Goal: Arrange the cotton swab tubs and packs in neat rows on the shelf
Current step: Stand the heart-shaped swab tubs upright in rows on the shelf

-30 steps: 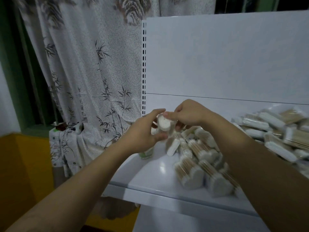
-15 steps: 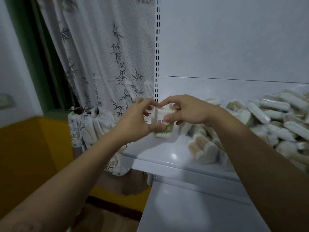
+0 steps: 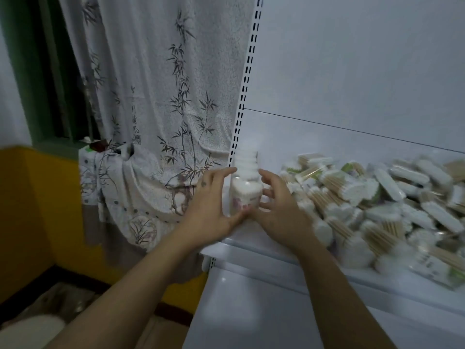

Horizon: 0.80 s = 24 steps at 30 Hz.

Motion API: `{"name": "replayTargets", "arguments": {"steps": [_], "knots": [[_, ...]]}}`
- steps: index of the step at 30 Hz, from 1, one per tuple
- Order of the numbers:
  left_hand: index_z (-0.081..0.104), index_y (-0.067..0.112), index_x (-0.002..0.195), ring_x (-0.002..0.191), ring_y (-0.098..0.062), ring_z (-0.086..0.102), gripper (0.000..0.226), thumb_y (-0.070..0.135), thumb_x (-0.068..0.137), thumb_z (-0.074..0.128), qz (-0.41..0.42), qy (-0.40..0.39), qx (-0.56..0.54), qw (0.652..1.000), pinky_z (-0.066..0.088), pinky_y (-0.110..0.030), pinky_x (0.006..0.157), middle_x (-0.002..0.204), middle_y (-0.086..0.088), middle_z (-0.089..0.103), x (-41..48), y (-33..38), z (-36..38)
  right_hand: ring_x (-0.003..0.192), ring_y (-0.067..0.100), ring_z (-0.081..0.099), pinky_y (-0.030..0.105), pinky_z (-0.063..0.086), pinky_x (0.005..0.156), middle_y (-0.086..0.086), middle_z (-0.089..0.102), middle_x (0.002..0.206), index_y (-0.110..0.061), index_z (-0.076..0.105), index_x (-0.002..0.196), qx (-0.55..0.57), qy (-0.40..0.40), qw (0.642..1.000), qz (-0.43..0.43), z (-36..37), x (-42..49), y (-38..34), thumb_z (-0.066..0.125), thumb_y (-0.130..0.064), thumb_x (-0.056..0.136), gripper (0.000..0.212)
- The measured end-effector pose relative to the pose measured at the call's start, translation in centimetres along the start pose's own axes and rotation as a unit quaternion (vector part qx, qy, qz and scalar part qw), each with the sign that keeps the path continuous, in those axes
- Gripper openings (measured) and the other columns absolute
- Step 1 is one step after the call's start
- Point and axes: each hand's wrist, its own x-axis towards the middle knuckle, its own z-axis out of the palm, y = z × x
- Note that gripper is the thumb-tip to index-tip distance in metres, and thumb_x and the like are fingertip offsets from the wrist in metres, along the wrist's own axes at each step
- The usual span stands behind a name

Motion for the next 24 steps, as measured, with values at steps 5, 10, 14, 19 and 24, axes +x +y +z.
{"name": "replayTargets", "arguments": {"steps": [5, 10, 14, 19, 24], "knots": [[0.018, 0.019, 0.15, 0.138, -0.024, 0.032, 0.095, 0.047, 0.077, 0.073, -0.021, -0.02, 0.027, 0.999, 0.033, -0.038, 0.111, 0.15, -0.006, 0.03, 0.4, -0.4, 0.4, 0.12, 0.0, 0.05, 0.022, 0.045, 0.095, -0.012, 0.047, 0.135, -0.035, 0.037, 0.133, 0.077, 0.046, 0.995, 0.05, 1.2, -0.3, 0.3, 0.077, -0.011, 0.08, 0.071], [0.023, 0.011, 0.147, 0.133, -0.026, 0.038, 0.09, 0.052, 0.079, 0.066, 0.011, -0.022, 0.067, 0.997, 0.038, -0.043, 0.108, 0.144, -0.009, 0.038, -0.3, -1.0, 0.7, 0.119, 0.011, 0.051, 0.031, 0.046, 0.1, -0.01, 0.051, 0.125, -0.021, 0.038, 0.134, 0.066, 0.05, 0.992, 0.096, 1.3, -0.7, 0.1, 0.075, -0.005, 0.081, 0.067], [0.027, 0.017, 0.142, 0.122, -0.026, 0.049, 0.082, 0.057, 0.081, 0.063, 0.017, -0.005, 0.078, 0.997, 0.046, -0.044, 0.095, 0.136, -0.007, 0.046, -0.5, -1.3, 1.0, 0.113, 0.017, 0.057, 0.035, 0.051, 0.095, 0.004, 0.056, 0.127, -0.014, 0.046, 0.125, 0.059, 0.076, 0.99, 0.099, 1.5, -0.9, 0.6, 0.074, -0.001, 0.081, 0.055], [0.034, 0.018, 0.133, 0.113, -0.022, 0.051, 0.076, 0.056, 0.077, 0.069, 0.011, 0.022, 0.034, 0.999, 0.047, -0.037, 0.086, 0.124, -0.004, 0.049, -0.3, -1.0, 1.0, 0.107, 0.021, 0.063, 0.036, 0.053, 0.092, 0.007, 0.064, 0.116, -0.012, 0.048, 0.129, 0.058, 0.081, 0.991, 0.086, 0.9, -0.4, 0.9, 0.074, 0.002, 0.08, 0.057], [0.036, 0.015, 0.128, 0.109, -0.021, 0.054, 0.085, 0.066, 0.07, 0.071, -0.006, -0.01, 0.032, 0.999, 0.049, -0.037, 0.082, 0.119, -0.003, 0.052, 0.3, -0.6, 0.7, 0.09, 0.02, 0.062, 0.031, 0.052, 0.077, 0.014, 0.064, 0.098, -0.018, 0.057, 0.123, 0.115, 0.063, 0.986, 0.099, 0.5, -0.2, 0.5, 0.072, -0.008, 0.066, 0.06]]}}
